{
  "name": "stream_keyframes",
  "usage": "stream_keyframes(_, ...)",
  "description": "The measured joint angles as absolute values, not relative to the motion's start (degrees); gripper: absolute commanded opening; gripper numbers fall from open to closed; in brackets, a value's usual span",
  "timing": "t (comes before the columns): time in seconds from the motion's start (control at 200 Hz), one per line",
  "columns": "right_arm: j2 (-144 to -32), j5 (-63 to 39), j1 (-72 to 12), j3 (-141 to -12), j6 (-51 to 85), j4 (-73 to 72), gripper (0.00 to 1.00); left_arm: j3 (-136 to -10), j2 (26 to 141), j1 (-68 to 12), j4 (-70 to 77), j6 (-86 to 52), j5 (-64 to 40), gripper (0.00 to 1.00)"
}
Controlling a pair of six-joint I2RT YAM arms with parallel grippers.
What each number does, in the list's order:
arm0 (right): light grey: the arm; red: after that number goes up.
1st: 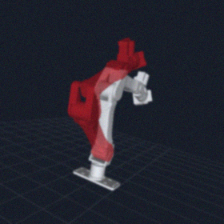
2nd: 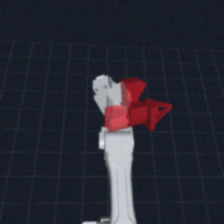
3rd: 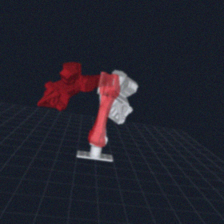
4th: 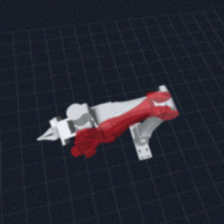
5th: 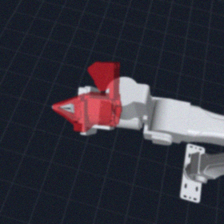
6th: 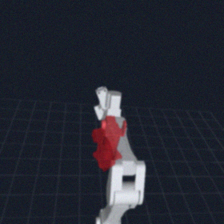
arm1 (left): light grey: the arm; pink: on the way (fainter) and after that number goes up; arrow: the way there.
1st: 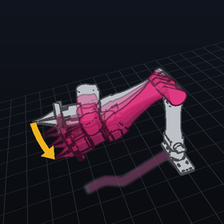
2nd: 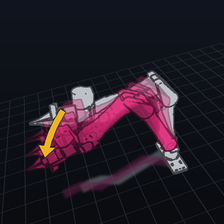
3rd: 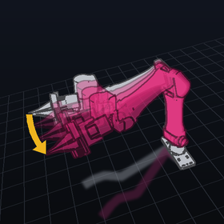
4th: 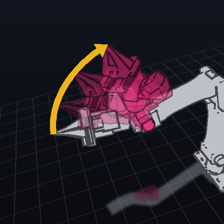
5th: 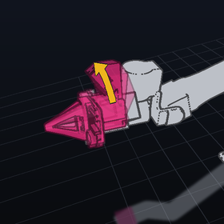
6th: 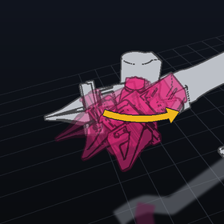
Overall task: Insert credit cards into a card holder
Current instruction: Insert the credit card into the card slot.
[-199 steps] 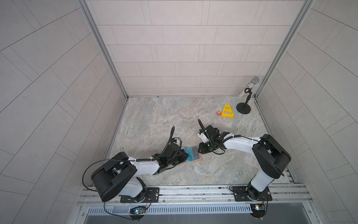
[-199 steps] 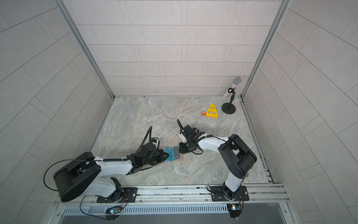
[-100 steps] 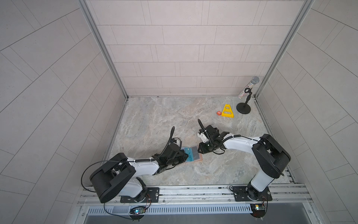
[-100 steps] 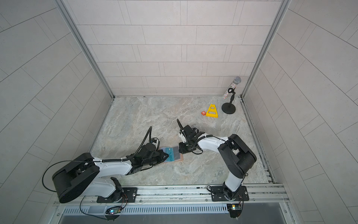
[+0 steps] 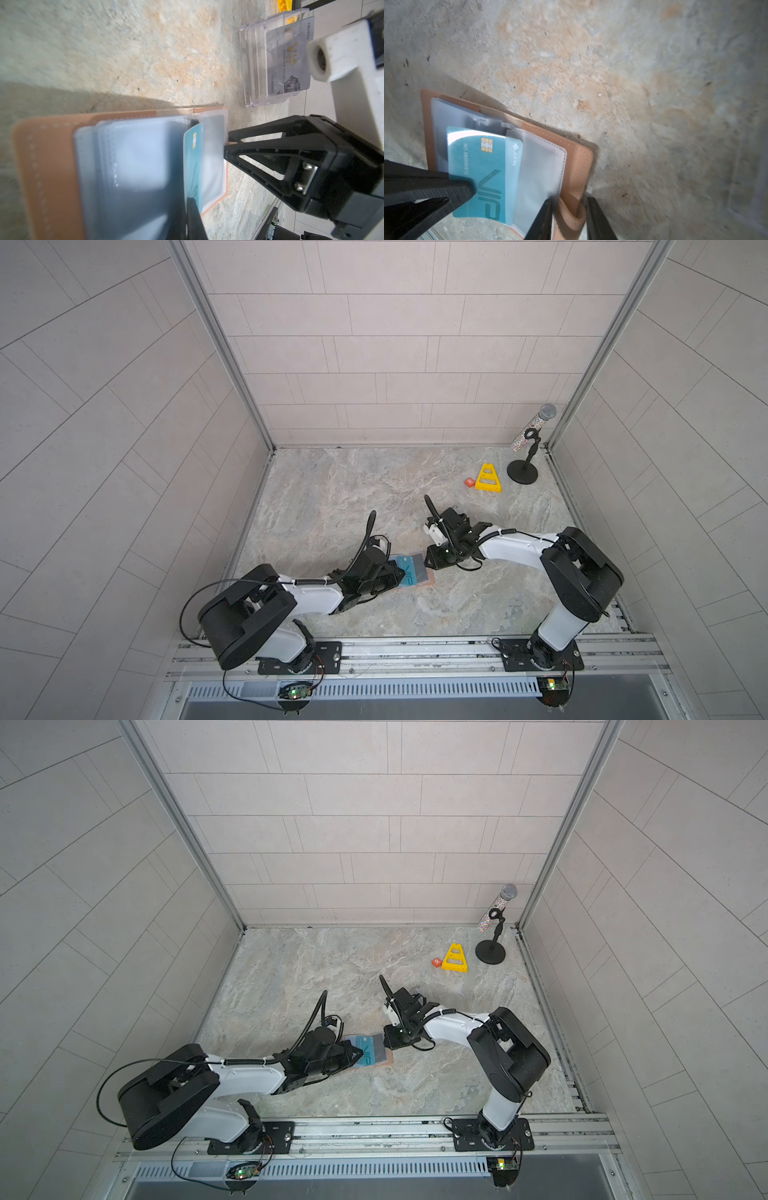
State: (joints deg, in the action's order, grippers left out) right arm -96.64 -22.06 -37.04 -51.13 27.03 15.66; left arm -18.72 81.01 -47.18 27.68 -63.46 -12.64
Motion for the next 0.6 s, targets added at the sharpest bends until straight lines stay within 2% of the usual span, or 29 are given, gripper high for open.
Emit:
stream_keyframes(0.145, -96.64, -22.06, -37.04, -51.13, 27.03, 15.66, 0.30, -18.72, 81.03, -47.42, 27.75, -63.44, -12.12, 0.09)
stream_keyframes(0.33, -96.66, -22.04, -37.10, -51.13, 27.03, 15.46, 0.30, -18.90, 82.52, -47.90, 28.67, -63.48, -11.94, 0.35)
stream_keyframes(0.601, -96.66, -22.02, -37.12, -51.11, 27.03, 15.40, 0.30, -19.18, 81.97, -48.40, 28.86, -63.40, -11.92, 0.47)
